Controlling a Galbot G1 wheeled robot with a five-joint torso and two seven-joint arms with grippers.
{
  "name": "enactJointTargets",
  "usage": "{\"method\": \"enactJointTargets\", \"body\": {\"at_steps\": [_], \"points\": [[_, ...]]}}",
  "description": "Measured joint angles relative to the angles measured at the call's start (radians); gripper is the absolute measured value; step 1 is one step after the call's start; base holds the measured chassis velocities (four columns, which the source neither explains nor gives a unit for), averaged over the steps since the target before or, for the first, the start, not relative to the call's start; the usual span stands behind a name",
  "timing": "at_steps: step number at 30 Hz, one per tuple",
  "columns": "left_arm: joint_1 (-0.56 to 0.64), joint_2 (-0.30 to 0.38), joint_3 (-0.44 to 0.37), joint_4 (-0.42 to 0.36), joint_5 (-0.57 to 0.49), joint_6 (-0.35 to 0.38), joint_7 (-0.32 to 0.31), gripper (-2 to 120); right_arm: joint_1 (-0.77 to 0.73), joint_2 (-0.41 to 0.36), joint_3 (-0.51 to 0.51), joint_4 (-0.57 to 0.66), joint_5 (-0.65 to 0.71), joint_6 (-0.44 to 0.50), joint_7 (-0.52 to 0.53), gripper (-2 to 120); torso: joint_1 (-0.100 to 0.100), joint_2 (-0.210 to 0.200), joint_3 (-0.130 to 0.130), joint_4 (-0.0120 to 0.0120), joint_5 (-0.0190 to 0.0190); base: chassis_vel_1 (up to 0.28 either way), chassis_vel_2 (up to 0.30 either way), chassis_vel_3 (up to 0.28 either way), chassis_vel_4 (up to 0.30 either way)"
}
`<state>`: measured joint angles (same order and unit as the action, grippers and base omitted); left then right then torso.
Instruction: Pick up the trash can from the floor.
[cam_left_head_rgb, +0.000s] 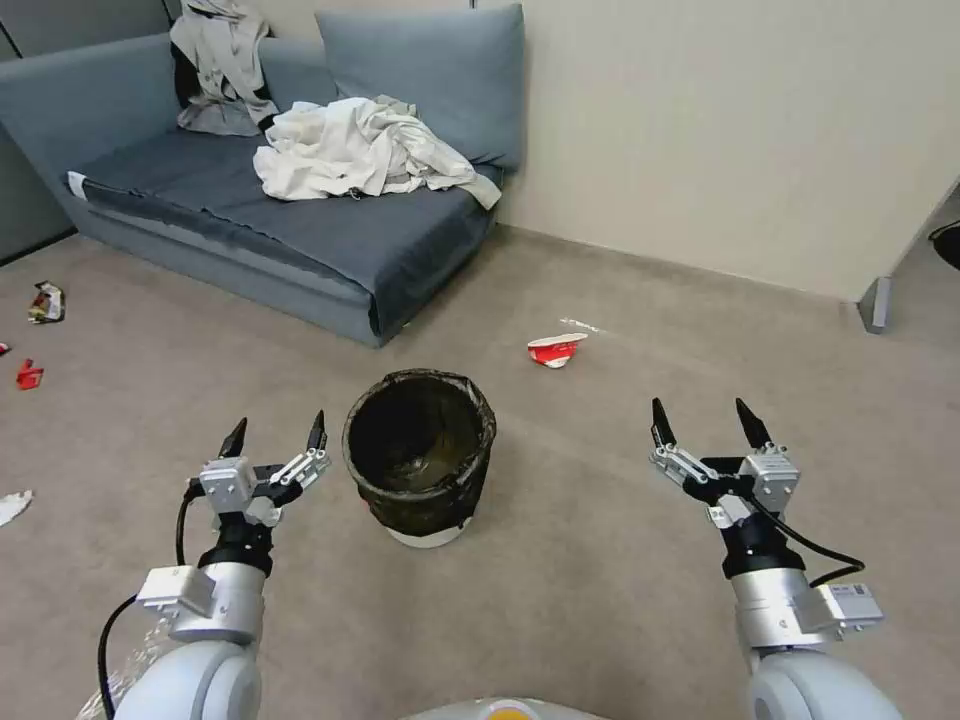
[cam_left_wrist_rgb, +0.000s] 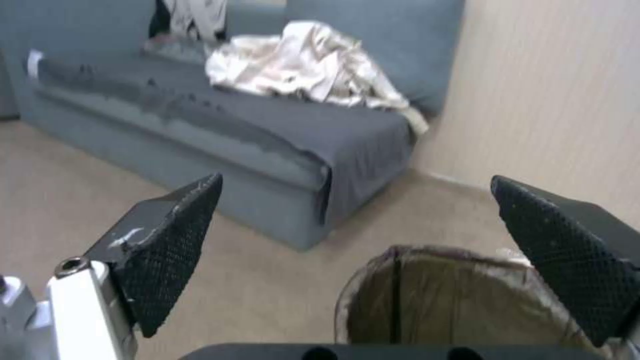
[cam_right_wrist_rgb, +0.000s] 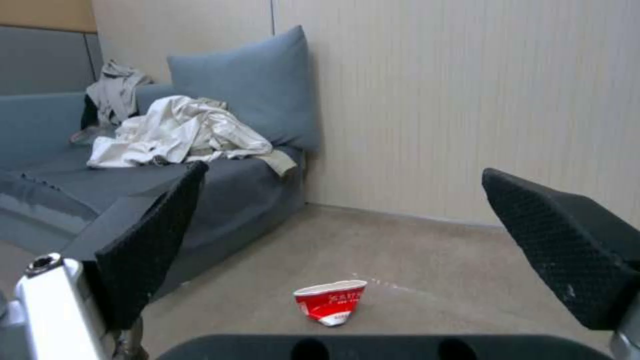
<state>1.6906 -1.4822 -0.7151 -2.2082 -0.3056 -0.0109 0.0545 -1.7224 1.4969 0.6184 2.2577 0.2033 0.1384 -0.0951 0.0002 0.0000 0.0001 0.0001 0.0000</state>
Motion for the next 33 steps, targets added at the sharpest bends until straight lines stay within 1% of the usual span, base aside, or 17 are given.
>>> {"method": "enactJointTargets", "body": {"at_steps": [2,3,5,6,7,8,10,11,12,13,14,18,19,23,28,30,33], "points": [[0.0,0.0,0.0,0.0,0.0,0.0,0.0,100,0.0,0.0,0.0,0.0,0.0,0.0,0.0,100,0.0,0.0,0.0,0.0,0.0,0.0,0.0,0.0,0.0],[-0.03,0.029,0.012,0.007,-0.029,0.074,-0.048,100,0.0,0.001,0.0,-0.002,0.0,0.004,-0.002,100,0.0,0.0,0.0,-0.0002,-0.0001,0.0,0.0,0.0,0.0],[-0.057,0.06,0.028,0.007,-0.076,0.184,-0.102,100,0.0,0.003,0.001,-0.003,0.0,0.007,-0.004,100,0.0,0.0,0.0,0.0001,-0.0001,0.0,0.0,0.0,0.0],[-0.057,0.06,0.028,0.007,-0.076,0.184,-0.102,100,0.0,0.003,0.001,-0.003,0.0,0.007,-0.004,100,0.0,0.0,0.0,0.0001,-0.0001,0.0,0.0,0.0,0.0],[-0.103,0.111,0.048,0.018,-0.149,0.308,-0.163,100,-0.003,0.007,0.003,-0.003,0.0,0.01,-0.006,100,0.0,0.0,0.0,-0.0002,0.0002,0.0,0.0,0.0,0.0],[-0.124,0.136,0.06,0.03,-0.19,0.347,-0.185,100,-0.004,0.008,0.006,-0.003,0.0,0.011,-0.006,100,0.0,0.0,0.0,0.0,-0.0001,0.0,0.0,0.0,0.0],[-0.161,0.173,0.085,0.056,-0.256,0.393,-0.222,100,-0.004,0.011,0.013,-0.003,0.0,0.011,-0.006,100,0.0,0.0,0.0,0.0,-0.0002,0.0,0.0,0.0,0.0],[-0.161,0.173,0.085,0.056,-0.256,0.393,-0.222,100,-0.004,0.011,0.013,-0.003,0.0,0.011,-0.006,100,0.0,0.0,0.0,0.0,-0.0002,0.0,0.0,0.0,0.0],[-0.195,0.197,0.108,0.079,-0.305,0.426,-0.26,100,-0.004,0.014,0.02,-0.003,0.0,0.011,-0.006,100,0.0,0.0,0.0,-0.0001,0.0,0.0,0.0,0.0,0.0],[-0.212,0.205,0.116,0.09,-0.322,0.442,-0.274,100,-0.004,0.016,0.023,-0.003,0.0,0.011,-0.006,100,0.0,0.0,0.0,0.0,-0.0001,0.0,0.0,0.0,0.0],[-0.26,0.227,0.139,0.13,-0.363,0.468,-0.301,100,-0.004,0.02,0.031,-0.004,0.0,0.012,-0.006,100,0.0,0.0,0.0,0.0,-0.0001,0.0,0.0,0.0,0.0],[-0.347,0.261,0.192,0.2,-0.394,0.51,-0.351,100,-0.007,0.031,0.046,-0.006,0.0,0.012,-0.007,100,0.0,0.0,0.0,0.0,-0.0001,0.0,0.0,0.0,0.0],[-0.347,0.261,0.192,0.2,-0.394,0.51,-0.351,100,-0.007,0.031,0.046,-0.006,0.0,0.012,-0.007,100,0.0,0.0,0.0,0.0,-0.0001,0.0,0.0,0.0,0.0],[-0.42,0.288,0.242,0.259,-0.432,0.563,-0.403,100,-0.013,0.042,0.058,-0.008,-0.003,0.012,-0.008,100,0.0,0.0,0.0,-0.0001,0.0,0.0,0.0,0.0,0.0],[-0.452,0.298,0.269,0.294,-0.47,0.596,-0.436,100,-0.014,0.047,0.064,-0.009,-0.006,0.013,-0.008,100,0.0,0.0,0.0,0.0,0.0001,0.0,0.0,0.0,0.0],[-0.469,0.302,0.283,0.316,-0.509,0.613,-0.465,100,-0.015,0.048,0.066,-0.009,-0.007,0.013,-0.008,100,0.0,0.0,0.0,0.0,0.0001,0.0,0.0,0.0,0.0],[-0.484,0.302,0.293,0.342,-0.526,0.621,-0.485,99,-0.018,0.049,0.069,-0.009,-0.009,0.013,-0.008,100,0.0,0.0,0.0,0.0,-0.0001,0.0,0.0,0.0,0.0]]}}
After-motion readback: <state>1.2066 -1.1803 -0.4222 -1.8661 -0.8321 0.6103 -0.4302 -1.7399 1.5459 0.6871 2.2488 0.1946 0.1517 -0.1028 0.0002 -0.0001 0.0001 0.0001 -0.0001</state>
